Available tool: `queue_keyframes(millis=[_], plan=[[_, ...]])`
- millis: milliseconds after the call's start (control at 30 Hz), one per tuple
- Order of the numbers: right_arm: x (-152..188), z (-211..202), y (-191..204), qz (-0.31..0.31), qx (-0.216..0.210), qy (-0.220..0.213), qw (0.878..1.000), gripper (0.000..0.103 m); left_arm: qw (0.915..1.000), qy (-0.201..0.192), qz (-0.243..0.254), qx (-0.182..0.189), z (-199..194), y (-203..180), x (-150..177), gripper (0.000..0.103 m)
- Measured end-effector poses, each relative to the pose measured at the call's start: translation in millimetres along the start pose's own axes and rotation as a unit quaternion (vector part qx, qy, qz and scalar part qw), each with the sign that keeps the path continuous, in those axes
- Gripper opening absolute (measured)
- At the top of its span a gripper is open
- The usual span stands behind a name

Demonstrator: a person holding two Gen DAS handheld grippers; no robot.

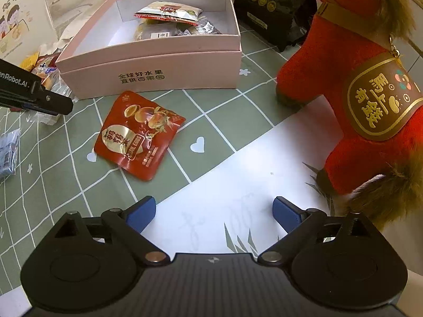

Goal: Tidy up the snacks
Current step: 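Move the right gripper to the red pastry packet and grasp it, then grasp the blue-and-white candy bag with the left gripper while the right holds the red packet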

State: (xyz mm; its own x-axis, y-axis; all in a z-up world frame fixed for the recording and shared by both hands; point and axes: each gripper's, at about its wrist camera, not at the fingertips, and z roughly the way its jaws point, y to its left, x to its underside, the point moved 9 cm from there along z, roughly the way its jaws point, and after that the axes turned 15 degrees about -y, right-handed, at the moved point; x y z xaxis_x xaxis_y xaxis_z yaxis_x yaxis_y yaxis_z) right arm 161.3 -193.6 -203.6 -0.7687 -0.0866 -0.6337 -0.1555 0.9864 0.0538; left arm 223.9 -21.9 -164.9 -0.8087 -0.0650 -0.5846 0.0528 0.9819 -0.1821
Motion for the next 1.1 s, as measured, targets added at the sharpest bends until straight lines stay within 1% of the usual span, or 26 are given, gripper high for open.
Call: queue_keyframes(millis=[167,333,433,467,533,633,767,867,1000,1033,1100], plan=[[1.4,0.3,-0.9,0.001,0.002,-0.005,1.0,0.098,0.9999,0.007,-0.005,-0.007,8.2,6.3,1.6,0.023],[1.8,1.8,-1.5,0.0,0.002,-0.005,1.0,0.099,0.9999,0.01,0.0,-0.002,9.6,5.5,3.2,0.023],[-0.2,3.9,-1.8,0.001,0.001,0.003,1.0,0.099,0.9999,0.016,0.003,0.005,10.9,2.1,7.2,0.023],[-1.9,4.1,-0.9,0.005,-0.004,0.006,1.0,0.098,0.9998,0.019,0.004,0.006,11.3,0.7,9.2,0.023],[-9.9,3.5,2.3,0.018,-0.02,0.005,1.0,0.092,0.9997,0.022,0.009,0.009,11.4,-2.3,13.2,0.023],[-30.3,0.8,9.5,0.043,-0.04,-0.014,0.998,0.092,0.9996,0.024,0.011,0.013,7.1,-4.2,17.1,0.023],[-56.5,9.3,23.7,0.026,-0.036,-0.033,0.998,0.092,0.9995,0.026,0.018,0.011,-3.2,-2.8,25.5,0.023],[-67.5,23.4,35.8,0.022,-0.043,-0.025,0.999,0.092,0.9993,0.029,0.019,0.011,-11.8,-1.2,34.8,0.023],[-66.9,46.8,51.4,0.018,-0.05,0.009,0.999,0.093,0.9993,0.034,0.011,0.01,-21.3,5.5,47.3,0.023],[-67.1,49.4,55.3,0.01,-0.046,0.004,0.999,0.095,0.9993,0.035,0.007,0.008,-23.6,8.4,50.0,0.023],[-68.3,51.8,62.9,-0.019,-0.039,-0.014,0.999,0.093,0.9994,0.034,-0.001,0.005,-27.8,14.0,54.3,0.023]])
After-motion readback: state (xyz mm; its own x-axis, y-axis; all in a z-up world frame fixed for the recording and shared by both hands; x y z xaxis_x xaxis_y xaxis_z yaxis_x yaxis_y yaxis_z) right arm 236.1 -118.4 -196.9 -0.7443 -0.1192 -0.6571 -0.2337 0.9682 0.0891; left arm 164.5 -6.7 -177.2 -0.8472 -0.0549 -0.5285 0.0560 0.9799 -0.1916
